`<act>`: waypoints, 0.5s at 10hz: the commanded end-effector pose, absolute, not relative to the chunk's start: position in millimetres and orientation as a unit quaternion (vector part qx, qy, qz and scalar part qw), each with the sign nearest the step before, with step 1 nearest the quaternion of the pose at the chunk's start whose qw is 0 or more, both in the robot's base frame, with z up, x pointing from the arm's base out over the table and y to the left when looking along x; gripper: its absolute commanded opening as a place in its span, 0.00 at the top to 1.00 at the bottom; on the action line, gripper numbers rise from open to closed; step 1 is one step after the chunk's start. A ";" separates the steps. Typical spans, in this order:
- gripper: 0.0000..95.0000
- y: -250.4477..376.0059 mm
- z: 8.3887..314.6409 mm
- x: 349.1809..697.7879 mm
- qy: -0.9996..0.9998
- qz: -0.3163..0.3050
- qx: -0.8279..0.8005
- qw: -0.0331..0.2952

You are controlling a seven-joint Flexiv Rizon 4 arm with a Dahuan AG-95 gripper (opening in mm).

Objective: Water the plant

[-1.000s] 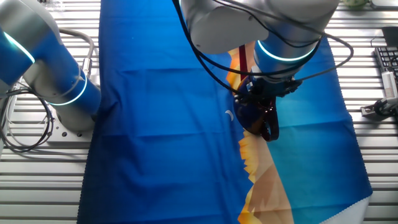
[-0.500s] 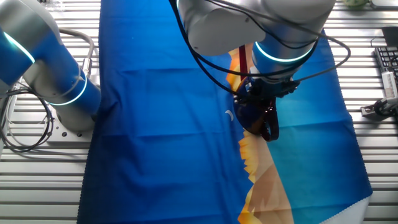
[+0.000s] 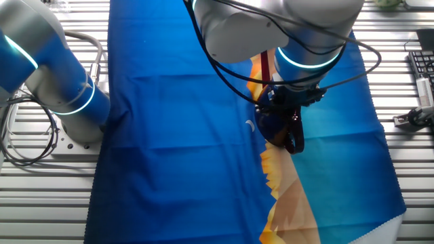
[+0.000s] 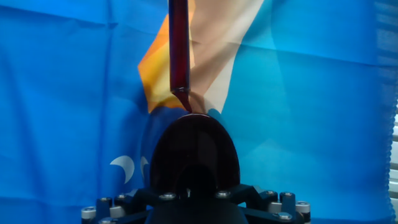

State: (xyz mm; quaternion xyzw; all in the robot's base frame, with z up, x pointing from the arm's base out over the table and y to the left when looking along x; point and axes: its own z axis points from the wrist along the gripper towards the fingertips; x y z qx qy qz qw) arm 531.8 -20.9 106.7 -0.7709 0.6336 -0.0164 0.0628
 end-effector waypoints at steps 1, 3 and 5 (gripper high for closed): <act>0.00 -20.2 105.0 531.6 0.633 -0.019 -0.771 0.064; 0.00 -19.8 103.9 531.4 0.634 -0.019 -0.770 0.065; 0.00 -19.8 103.1 531.4 0.635 -0.019 -0.770 0.067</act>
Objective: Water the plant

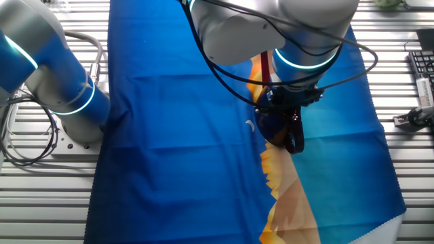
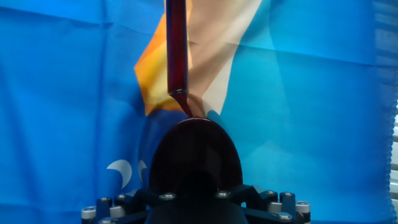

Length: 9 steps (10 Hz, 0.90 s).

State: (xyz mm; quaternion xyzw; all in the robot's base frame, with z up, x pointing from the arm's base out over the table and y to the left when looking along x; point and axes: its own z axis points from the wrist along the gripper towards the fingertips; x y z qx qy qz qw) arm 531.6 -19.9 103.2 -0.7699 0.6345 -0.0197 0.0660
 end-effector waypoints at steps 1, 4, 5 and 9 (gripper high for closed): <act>0.00 -19.8 103.0 531.4 0.634 -0.019 -0.770 0.067; 0.00 -19.8 102.1 531.4 0.634 -0.018 -0.770 0.069; 0.00 -19.8 101.8 531.3 0.635 -0.018 -0.769 0.070; 0.00 -19.9 101.6 531.2 0.635 -0.016 -0.769 0.072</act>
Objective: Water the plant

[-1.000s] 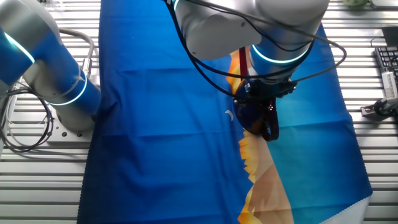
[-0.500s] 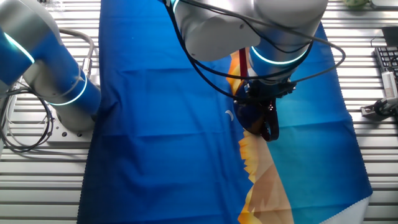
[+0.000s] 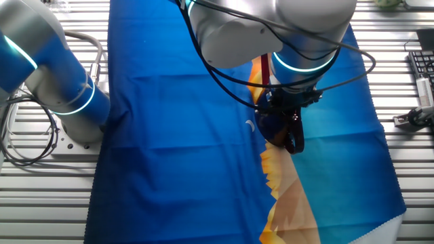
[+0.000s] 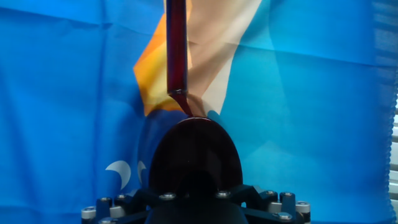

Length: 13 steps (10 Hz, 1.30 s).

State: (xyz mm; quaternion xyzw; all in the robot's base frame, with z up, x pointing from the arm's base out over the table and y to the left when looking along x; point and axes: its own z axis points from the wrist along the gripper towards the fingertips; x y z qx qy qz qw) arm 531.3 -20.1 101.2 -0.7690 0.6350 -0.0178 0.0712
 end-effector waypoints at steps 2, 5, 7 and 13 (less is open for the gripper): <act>0.00 -20.0 101.5 531.1 0.635 -0.016 -0.769 0.073; 0.20 -20.0 101.4 530.8 0.636 -0.014 -0.768 0.072; 0.20 -20.3 101.8 530.6 0.637 -0.016 -0.768 0.070; 1.00 -20.7 101.4 527.6 0.659 -0.025 -0.748 0.073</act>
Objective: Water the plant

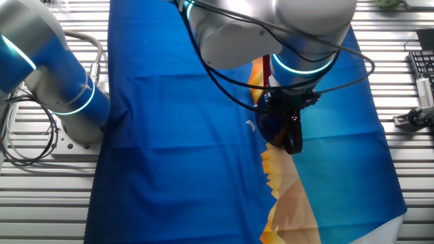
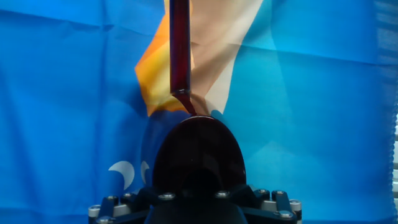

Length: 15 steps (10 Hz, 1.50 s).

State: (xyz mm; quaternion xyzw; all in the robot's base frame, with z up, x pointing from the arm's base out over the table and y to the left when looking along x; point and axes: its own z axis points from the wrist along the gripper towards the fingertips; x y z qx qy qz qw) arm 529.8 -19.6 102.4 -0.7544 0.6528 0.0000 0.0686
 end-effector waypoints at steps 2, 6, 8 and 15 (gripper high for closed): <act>1.00 -20.9 101.3 526.3 0.665 -0.027 -0.743 0.074; 1.00 -20.9 101.4 526.2 0.670 -0.024 -0.739 0.069; 1.00 -21.0 103.6 526.1 0.675 -0.022 -0.735 0.063; 1.00 -21.0 103.7 526.1 0.685 -0.020 -0.725 0.067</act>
